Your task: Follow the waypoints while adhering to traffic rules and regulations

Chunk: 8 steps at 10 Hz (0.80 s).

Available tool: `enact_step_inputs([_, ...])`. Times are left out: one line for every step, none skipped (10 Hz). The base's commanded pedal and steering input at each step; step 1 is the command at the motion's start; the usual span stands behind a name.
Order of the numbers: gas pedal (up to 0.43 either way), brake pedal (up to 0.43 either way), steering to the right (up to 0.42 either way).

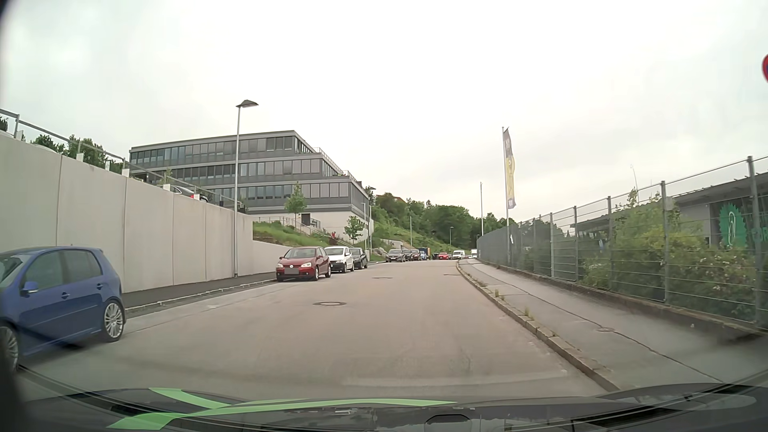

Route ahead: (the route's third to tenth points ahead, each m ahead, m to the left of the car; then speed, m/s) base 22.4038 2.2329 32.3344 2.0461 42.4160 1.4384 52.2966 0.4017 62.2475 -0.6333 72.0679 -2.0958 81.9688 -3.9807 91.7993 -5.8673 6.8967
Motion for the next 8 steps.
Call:
enact_step_inputs([0.138,0.000,-0.006])
enact_step_inputs([0.138,0.000,-0.006])
enact_step_inputs([0.138,0.000,-0.005])
enact_step_inputs([0.138,0.000,-0.005])
enact_step_inputs([0.138,0.000,-0.004])
enact_step_inputs([0.138,0.000,-0.004])
enact_step_inputs([0.138,0.000,-0.004])
enact_step_inputs([0.138,0.000,-0.004])
